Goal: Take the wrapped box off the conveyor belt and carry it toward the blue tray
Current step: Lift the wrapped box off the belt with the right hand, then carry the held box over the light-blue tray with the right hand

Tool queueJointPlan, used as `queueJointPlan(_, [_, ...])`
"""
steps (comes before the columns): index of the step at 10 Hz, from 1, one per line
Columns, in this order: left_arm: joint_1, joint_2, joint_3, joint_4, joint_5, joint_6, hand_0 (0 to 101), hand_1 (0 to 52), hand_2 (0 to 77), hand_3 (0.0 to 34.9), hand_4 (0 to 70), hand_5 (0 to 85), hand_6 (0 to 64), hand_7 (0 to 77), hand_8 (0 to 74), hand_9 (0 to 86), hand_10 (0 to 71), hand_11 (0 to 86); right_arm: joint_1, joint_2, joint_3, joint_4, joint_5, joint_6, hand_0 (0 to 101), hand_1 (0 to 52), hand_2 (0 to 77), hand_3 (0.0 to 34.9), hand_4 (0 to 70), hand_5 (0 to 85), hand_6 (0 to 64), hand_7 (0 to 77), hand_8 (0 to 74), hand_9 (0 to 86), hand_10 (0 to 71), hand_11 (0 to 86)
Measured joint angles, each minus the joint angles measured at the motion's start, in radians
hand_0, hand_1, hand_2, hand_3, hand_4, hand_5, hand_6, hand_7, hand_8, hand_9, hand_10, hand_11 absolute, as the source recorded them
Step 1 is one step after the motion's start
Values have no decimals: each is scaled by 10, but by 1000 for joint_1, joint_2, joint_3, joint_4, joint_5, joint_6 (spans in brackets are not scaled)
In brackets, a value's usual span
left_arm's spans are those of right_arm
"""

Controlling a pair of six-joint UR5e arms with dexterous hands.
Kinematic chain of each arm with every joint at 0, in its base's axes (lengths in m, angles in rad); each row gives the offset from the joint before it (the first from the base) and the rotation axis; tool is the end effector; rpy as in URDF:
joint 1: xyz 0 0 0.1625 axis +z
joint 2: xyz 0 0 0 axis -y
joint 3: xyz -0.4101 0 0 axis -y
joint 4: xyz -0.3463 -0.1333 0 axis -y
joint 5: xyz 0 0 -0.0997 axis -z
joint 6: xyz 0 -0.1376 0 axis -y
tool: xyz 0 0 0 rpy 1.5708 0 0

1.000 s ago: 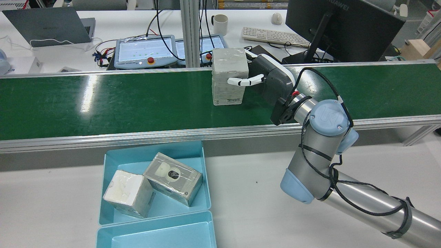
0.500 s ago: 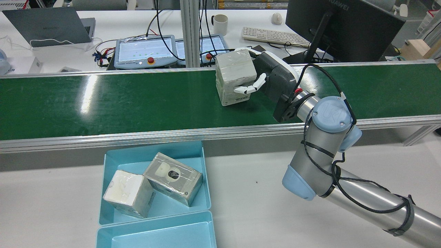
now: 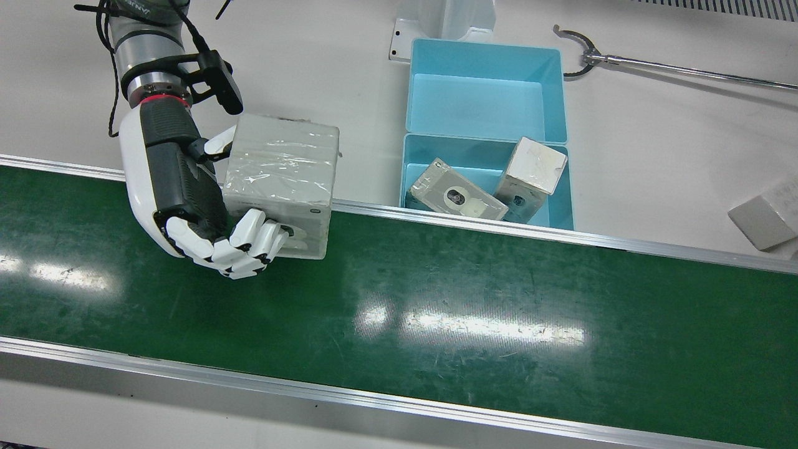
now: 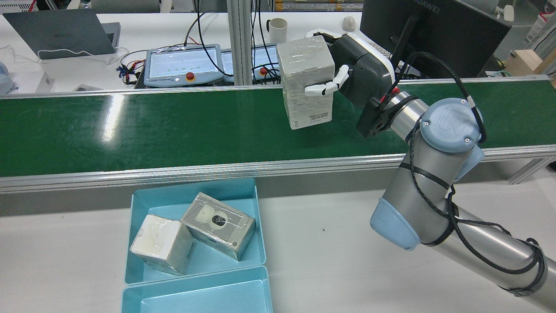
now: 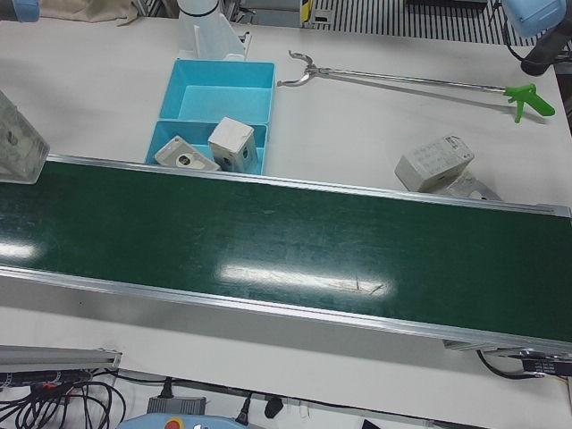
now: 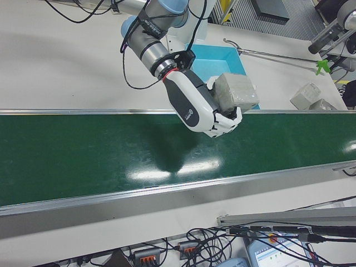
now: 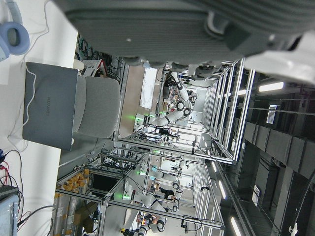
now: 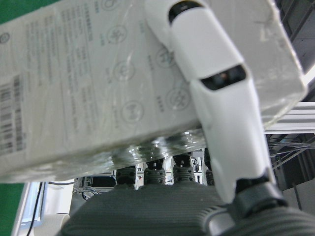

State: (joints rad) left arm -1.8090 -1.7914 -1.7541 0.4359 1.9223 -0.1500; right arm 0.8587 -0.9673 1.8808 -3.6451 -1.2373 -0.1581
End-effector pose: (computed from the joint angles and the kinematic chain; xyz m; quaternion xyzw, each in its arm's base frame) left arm -0.2095 -0.4987 0.5303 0.0953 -0.6899 0.7174 0.0171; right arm -0.2592 -0.5732 0.2656 -0.1380 -0.8181 0.5489 0.1021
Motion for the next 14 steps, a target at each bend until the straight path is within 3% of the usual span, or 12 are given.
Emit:
queueJointPlan(1, [0, 0, 0, 0, 0, 0, 0, 0, 5, 0, 0, 11, 0, 0, 5, 0, 5, 0, -18, 5, 32, -9, 3, -4, 507, 136, 371, 22, 289, 578, 322, 513, 425, 485, 224, 638])
queueJointPlan(2, [0, 0, 0, 0, 0, 0, 0, 0, 5, 0, 0, 11, 0, 0, 0, 0, 5, 0, -53, 8, 61, -14, 19, -7, 507, 136, 371, 22, 289, 578, 322, 513, 425, 485, 224, 638])
queueJointPlan(3, [0, 0, 0, 0, 0, 0, 0, 0, 5, 0, 0, 11, 0, 0, 0, 0, 5, 0, -99, 9, 82, -16, 45, -14, 490, 136, 371, 22, 284, 649, 344, 616, 469, 567, 344, 698])
queueJointPlan(4, [0, 0, 0, 0, 0, 0, 0, 0, 5, 0, 0, 11, 0, 0, 5, 0, 0, 0, -149, 10, 95, -17, 71, -29, 487, 5, 404, 24, 278, 687, 349, 676, 480, 633, 393, 687])
queueJointPlan(6, [0, 0, 0, 0, 0, 0, 0, 0, 5, 0, 0, 11, 0, 5, 0, 0, 5, 0, -241, 12, 113, -17, 122, -78, 487, 0, 409, 21, 278, 693, 365, 698, 485, 709, 425, 693])
queueJointPlan(8, [0, 0, 0, 0, 0, 0, 0, 0, 5, 0, 0, 11, 0, 0, 0, 0, 5, 0, -302, 13, 127, -15, 148, -167, 488, 0, 409, 18, 278, 693, 371, 693, 507, 693, 447, 693])
queueJointPlan(10, [0, 0, 0, 0, 0, 0, 0, 0, 5, 0, 0, 11, 0, 5, 5, 0, 0, 0, -360, 13, 125, -12, 173, -228, 481, 0, 409, 15, 273, 698, 376, 693, 518, 693, 458, 698])
queueJointPlan(14, [0, 0, 0, 0, 0, 0, 0, 0, 5, 0, 0, 11, 0, 0, 5, 0, 0, 0, -429, 13, 124, -5, 188, -256, 475, 0, 415, 11, 278, 698, 387, 693, 535, 693, 475, 693])
